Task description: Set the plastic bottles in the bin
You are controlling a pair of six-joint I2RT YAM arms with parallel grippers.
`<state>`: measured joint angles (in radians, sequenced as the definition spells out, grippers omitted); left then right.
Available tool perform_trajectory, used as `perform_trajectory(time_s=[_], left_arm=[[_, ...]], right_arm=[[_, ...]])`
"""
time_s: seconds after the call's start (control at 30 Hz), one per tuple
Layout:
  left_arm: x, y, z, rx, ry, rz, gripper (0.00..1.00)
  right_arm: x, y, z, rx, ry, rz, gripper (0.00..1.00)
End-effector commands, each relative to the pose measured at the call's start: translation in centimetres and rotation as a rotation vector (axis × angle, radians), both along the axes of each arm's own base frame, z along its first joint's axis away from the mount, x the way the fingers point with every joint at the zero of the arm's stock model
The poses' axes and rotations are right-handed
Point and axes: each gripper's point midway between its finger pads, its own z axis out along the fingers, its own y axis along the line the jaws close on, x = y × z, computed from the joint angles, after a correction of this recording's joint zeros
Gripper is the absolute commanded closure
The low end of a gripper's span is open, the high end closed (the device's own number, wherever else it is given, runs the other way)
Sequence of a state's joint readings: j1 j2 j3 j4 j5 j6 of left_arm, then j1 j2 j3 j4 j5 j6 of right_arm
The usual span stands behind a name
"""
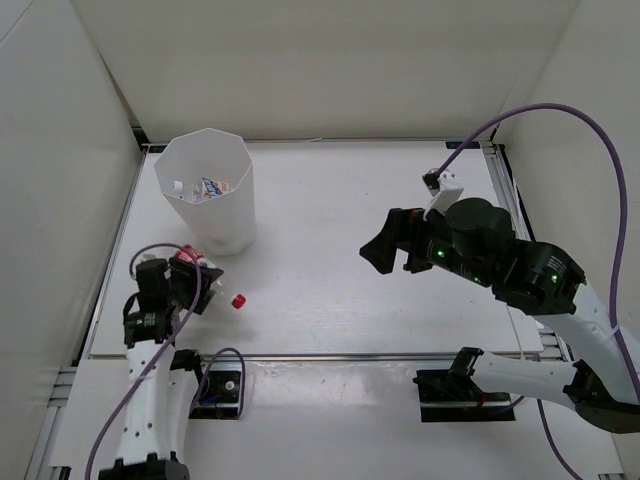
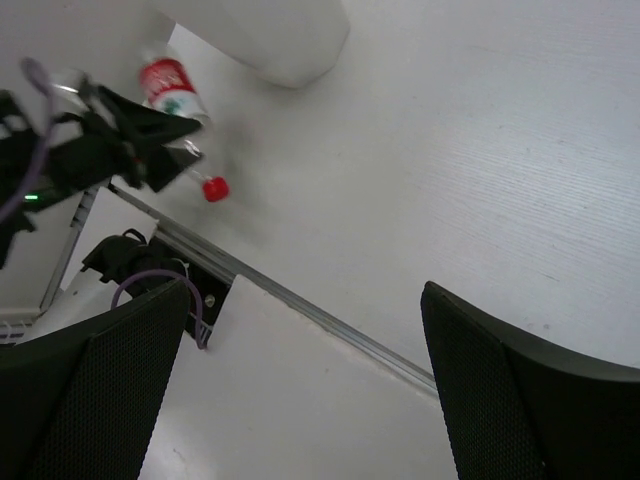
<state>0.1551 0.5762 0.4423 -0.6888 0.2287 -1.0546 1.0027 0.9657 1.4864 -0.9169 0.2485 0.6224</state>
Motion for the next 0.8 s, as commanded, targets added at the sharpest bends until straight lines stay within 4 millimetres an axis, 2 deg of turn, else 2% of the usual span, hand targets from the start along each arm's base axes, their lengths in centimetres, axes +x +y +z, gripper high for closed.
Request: perform_trajectory(time_s=[0.0,0.07,0.1,0.17,0.2,0.23,0.27,0.3,0.37,0.4,0.43,0.47,0.5,0.53,0.57,0.63,0.67,0.7,0.73,0.77], left_arm=[[-0.6,0.7,12.4,0.107,-0.279,0.002,0.33],[-1.1,1.6,16.7,0.212,-0.378,0.004,0.32],[-1.6,2.2,21.2,0.277,-0.476,0.021,0.31],[-1.3,2.9,24.8,0.39,-0.555,0.001,0.29],[-0.1,3.4,25.7,0.423,-0.548,-0.002,0.29],[0.3,3.8,28.7,0.473,-0.618,0.009,0.28],[1.9,4.9,29.6,0.507,-0.602,0.035,0.27],[2.8,5.4,30.0,0.532,-0.601,0.046,0.27],[5.1,6.0,31.6,0.555,-0.638,0.061,0.27],[6.1,6.3,31.8,0.559,-0.631,0.07,0.27],[8.1,7.0,32.1,0.572,-0.605,0.079,0.27],[9.0,7.1,32.5,0.575,-0.598,0.081,0.27],[9.9,7.2,32.9,0.601,-0.596,0.072,0.27],[11.8,7.7,32.0,0.601,-0.553,0.071,0.27],[12.4,7.8,33.2,0.603,-0.574,0.077,0.27],[14.2,6.8,33.2,0.611,-0.57,0.021,0.27],[15.8,6.5,33.4,0.615,-0.567,0.003,0.27],[16.6,6.2,33.2,0.632,-0.56,-0.015,0.25],[17.3,5.3,32.9,0.638,-0.555,-0.042,0.23],[18.0,5.5,32.4,0.652,-0.532,-0.024,0.12]], right_arm=[[0.6,1.1,0.4,0.02,-0.006,0.003,0.0],[0.8,2.0,-0.1,0.006,0.003,0.023,0.0],[0.8,2.4,0.4,0.028,-0.006,0.033,0.0],[0.6,3.6,-0.3,0.025,0.019,0.071,0.0],[0.7,4.1,-0.1,0.034,0.018,0.081,0.0],[0.7,4.4,-0.4,0.03,0.028,0.093,0.0],[0.7,5.2,-0.7,0.029,0.043,0.117,0.0],[0.7,5.7,-0.1,0.047,0.037,0.13,0.0],[0.9,6.7,-0.2,0.041,0.043,0.153,0.0],[0.9,7.0,0.2,0.042,0.033,0.167,0.0],[1.0,7.2,0.3,0.042,0.033,0.167,0.0],[1.0,7.5,0.0,0.032,0.037,0.181,0.0],[1.0,7.4,0.4,0.034,0.021,0.187,0.0],[1.1,7.5,0.6,0.041,0.016,0.187,0.0],[1.1,7.5,0.6,0.035,0.007,0.192,0.0],[0.9,6.7,1.9,0.066,-0.025,0.179,0.0],[1.0,6.4,1.1,0.047,-0.026,0.174,0.0],[0.9,6.0,1.5,0.055,-0.037,0.164,0.0],[0.7,5.4,1.7,0.062,-0.048,0.156,0.0],[0.7,4.8,1.8,0.067,-0.043,0.13,0.0]])
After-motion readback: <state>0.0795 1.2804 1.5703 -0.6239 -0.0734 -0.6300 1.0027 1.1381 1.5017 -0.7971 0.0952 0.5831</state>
